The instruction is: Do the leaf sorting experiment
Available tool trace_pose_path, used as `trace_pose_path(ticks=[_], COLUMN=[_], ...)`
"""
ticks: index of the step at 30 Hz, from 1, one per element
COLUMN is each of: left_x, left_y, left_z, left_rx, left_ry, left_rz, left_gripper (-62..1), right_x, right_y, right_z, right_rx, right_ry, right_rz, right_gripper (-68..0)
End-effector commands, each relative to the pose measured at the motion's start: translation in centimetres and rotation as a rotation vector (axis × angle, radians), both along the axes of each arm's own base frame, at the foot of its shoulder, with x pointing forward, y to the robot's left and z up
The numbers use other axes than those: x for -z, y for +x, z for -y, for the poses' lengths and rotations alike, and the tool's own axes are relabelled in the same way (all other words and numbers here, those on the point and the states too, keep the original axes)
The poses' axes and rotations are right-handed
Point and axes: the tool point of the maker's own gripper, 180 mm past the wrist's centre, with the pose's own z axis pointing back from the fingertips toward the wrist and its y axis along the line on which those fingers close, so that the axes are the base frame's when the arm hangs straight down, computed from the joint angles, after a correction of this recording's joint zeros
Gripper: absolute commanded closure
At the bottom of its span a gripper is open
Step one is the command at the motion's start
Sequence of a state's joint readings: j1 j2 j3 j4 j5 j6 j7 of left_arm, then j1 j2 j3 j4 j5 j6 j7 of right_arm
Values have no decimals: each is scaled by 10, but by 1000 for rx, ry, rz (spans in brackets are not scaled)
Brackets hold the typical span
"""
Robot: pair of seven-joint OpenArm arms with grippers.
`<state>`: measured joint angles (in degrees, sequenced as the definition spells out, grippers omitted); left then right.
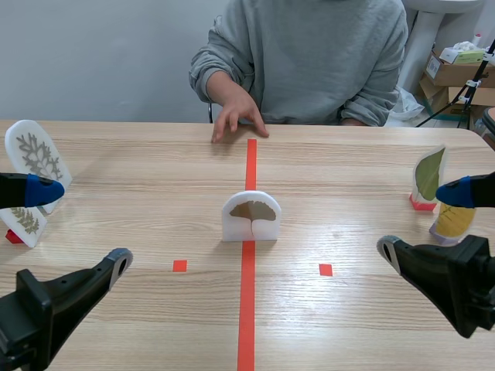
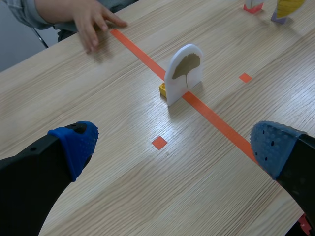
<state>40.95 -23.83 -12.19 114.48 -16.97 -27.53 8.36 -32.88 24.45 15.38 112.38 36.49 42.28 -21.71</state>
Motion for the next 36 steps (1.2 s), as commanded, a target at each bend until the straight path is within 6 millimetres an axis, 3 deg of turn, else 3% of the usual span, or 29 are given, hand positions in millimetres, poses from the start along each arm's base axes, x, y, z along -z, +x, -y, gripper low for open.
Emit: trace_pose_path(ticks=[1, 36], left_x=[-8, -8], left_y=[1, 2], left_z=[2, 3], left_rx=[3, 4], left_ry=[-19, -22], left_rz=[24, 26], left_gripper=[-623, -623], right_x=[-7, -1], right_y=[4, 3], right_z=[0, 3], right_rx=[-7, -3], right_ry=[10, -31], right_rz=[26, 15], right_gripper=[-644, -644])
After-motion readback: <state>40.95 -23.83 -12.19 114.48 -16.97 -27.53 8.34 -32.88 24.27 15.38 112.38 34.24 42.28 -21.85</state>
